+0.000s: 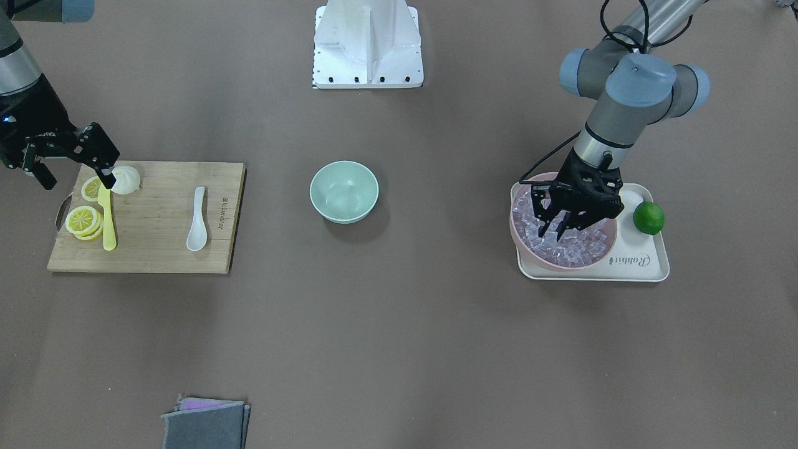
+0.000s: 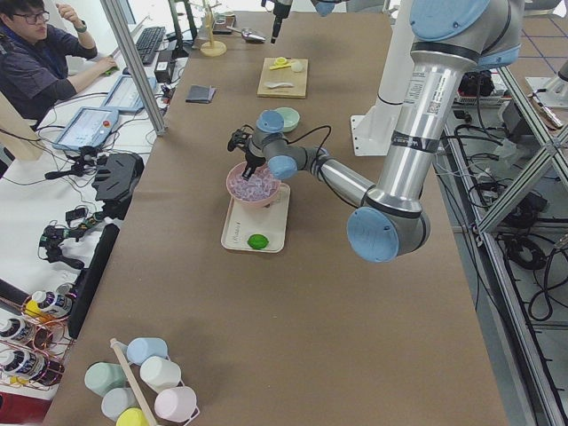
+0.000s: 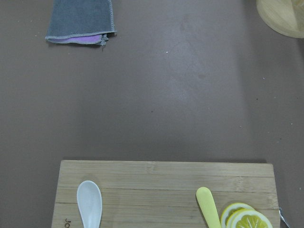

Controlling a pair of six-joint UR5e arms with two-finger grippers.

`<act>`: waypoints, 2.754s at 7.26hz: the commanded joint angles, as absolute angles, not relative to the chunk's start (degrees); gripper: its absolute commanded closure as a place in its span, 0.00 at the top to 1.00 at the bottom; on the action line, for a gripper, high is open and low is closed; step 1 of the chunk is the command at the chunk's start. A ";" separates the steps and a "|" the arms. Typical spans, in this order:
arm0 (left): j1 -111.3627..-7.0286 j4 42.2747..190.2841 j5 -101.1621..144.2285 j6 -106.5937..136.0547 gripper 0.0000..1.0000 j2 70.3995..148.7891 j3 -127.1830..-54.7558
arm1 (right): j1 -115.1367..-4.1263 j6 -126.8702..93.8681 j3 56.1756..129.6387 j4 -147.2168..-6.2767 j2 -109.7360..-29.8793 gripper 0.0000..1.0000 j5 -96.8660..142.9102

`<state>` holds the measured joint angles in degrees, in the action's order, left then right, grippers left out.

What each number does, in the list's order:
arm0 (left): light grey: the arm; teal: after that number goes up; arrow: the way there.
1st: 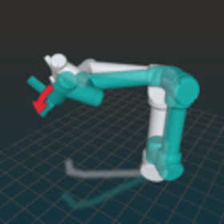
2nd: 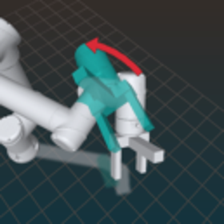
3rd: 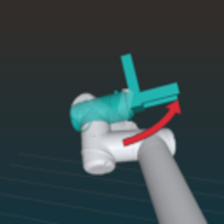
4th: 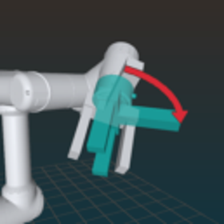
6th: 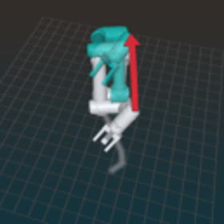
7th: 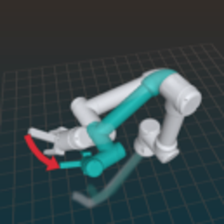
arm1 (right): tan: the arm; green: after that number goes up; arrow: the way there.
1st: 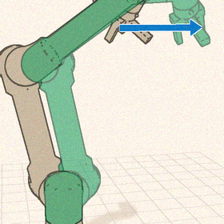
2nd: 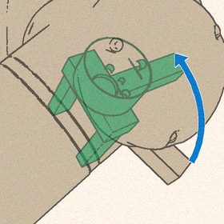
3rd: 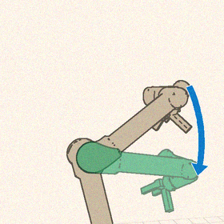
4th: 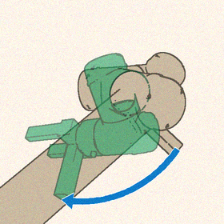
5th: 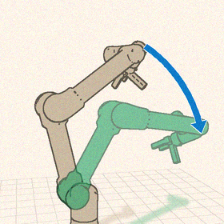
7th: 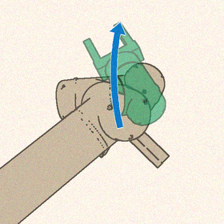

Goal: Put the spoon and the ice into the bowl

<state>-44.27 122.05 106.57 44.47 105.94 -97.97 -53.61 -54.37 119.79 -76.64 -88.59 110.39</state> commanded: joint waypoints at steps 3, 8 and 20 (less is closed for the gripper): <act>-44.12 122.25 106.79 52.15 0.00 107.04 -103.44 | -53.61 -54.58 119.88 -76.64 -88.59 1.00 110.39; -27.89 122.43 91.35 73.54 0.00 120.91 -99.34 | -53.26 -55.28 120.15 -76.64 -88.59 1.00 110.39; -19.86 124.97 84.46 75.68 0.94 127.70 -91.40 | -51.95 -56.25 120.50 -76.64 -87.80 1.00 108.98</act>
